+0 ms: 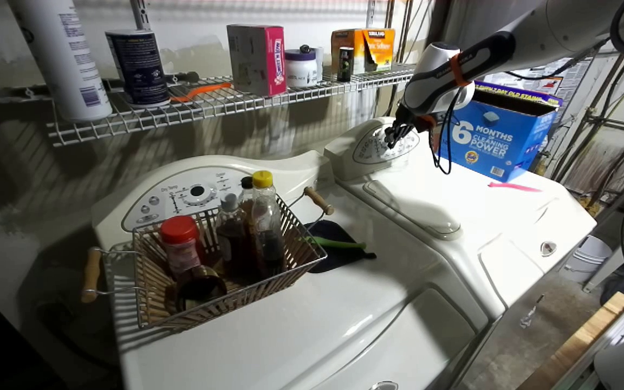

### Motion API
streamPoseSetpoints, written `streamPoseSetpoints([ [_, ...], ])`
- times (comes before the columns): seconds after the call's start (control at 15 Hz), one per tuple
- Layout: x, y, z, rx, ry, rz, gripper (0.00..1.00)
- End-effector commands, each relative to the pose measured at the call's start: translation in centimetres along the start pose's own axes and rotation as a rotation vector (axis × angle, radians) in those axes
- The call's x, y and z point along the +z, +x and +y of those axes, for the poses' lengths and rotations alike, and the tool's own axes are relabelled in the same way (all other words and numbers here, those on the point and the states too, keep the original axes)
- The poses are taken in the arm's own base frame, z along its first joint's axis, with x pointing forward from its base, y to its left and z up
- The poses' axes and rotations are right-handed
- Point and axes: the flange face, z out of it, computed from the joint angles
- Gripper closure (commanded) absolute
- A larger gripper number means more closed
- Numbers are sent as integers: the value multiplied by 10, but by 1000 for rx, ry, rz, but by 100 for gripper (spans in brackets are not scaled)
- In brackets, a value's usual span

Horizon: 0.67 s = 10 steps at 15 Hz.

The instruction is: Press the third button from the left on the circular middle button display on the washing machine

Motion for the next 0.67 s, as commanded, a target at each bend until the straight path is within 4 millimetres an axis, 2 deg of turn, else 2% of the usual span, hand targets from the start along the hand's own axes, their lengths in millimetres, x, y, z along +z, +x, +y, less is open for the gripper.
streamPoseSetpoints([
  [0.0, 13, 13, 7, -28, -19, -9, 100],
  [0.6, 32, 23, 16, -17, -32, 0, 100],
])
